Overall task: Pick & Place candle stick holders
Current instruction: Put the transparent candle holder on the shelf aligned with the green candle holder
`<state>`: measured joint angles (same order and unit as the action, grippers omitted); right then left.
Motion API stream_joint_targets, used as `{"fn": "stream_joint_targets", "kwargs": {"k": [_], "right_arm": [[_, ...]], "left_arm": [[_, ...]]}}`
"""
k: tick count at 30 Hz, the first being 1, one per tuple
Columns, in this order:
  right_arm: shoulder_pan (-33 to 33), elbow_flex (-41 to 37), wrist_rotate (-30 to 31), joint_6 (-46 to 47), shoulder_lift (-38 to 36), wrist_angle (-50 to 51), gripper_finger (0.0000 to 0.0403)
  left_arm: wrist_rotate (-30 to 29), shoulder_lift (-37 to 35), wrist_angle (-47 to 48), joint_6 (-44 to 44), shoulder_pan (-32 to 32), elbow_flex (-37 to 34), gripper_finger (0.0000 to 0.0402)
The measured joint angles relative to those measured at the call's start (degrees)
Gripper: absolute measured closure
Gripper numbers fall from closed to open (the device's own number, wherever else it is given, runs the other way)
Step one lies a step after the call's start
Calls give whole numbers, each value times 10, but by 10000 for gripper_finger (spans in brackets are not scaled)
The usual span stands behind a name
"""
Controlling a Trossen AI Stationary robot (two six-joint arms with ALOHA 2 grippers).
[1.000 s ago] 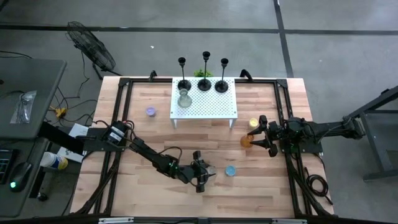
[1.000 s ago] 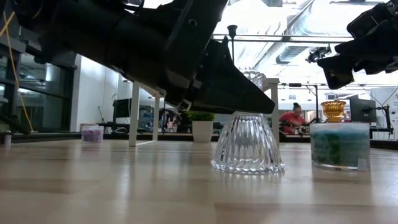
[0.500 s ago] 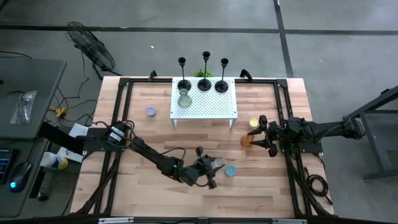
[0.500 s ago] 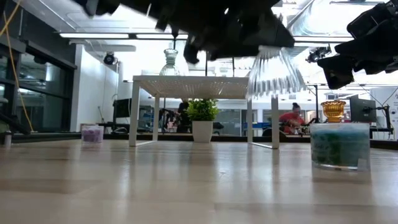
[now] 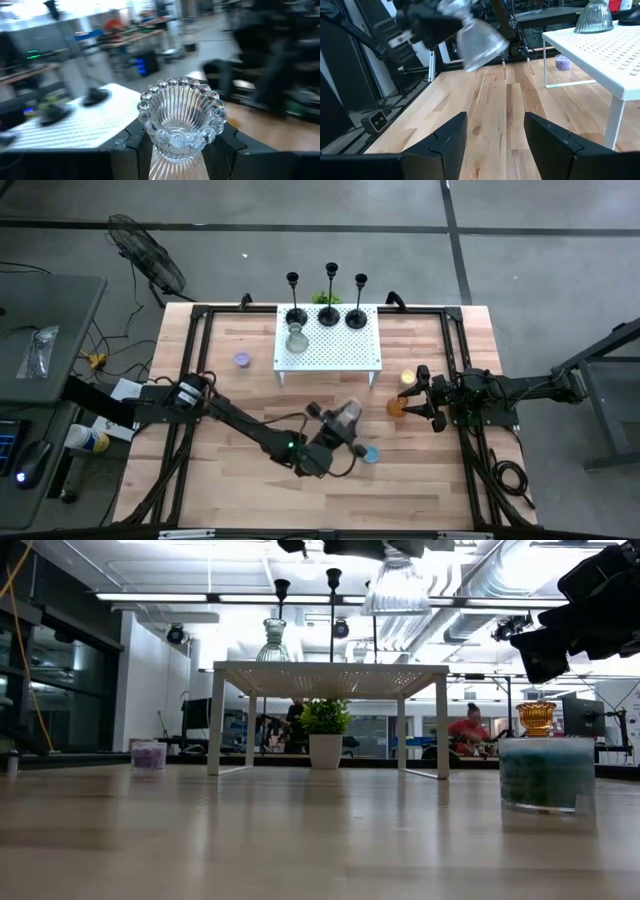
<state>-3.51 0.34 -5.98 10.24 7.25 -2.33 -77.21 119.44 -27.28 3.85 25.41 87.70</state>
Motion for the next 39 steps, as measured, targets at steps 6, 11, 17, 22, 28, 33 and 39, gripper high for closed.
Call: {"fn": "stream_joint_targets", "kwargs": {"k": [6, 11, 17, 22, 28, 33, 39], "right_arm": [[0, 0, 0, 0, 0, 0, 212], [0, 0, 0, 0, 0, 0, 212], [0, 0, 0, 0, 0, 0, 212], [0, 0, 0, 0, 0, 0, 212], [0, 0, 0, 0, 0, 0, 212], [0, 0, 0, 0, 0, 0, 212], [0, 0, 0, 0, 0, 0, 212]], "left_arm": [[-27, 0, 5, 0, -38, 22, 276], [-79, 0, 5, 7, -78, 28, 276], [-126, 0, 4, 5, -120, 28, 276], [-129, 0, 4, 4, -146, 28, 276], [-129, 0, 3, -29, -178, 28, 276], [-129, 0, -1, -27, -212, 28, 276], [-129, 0, -31, -23, -230, 28, 276]]}}
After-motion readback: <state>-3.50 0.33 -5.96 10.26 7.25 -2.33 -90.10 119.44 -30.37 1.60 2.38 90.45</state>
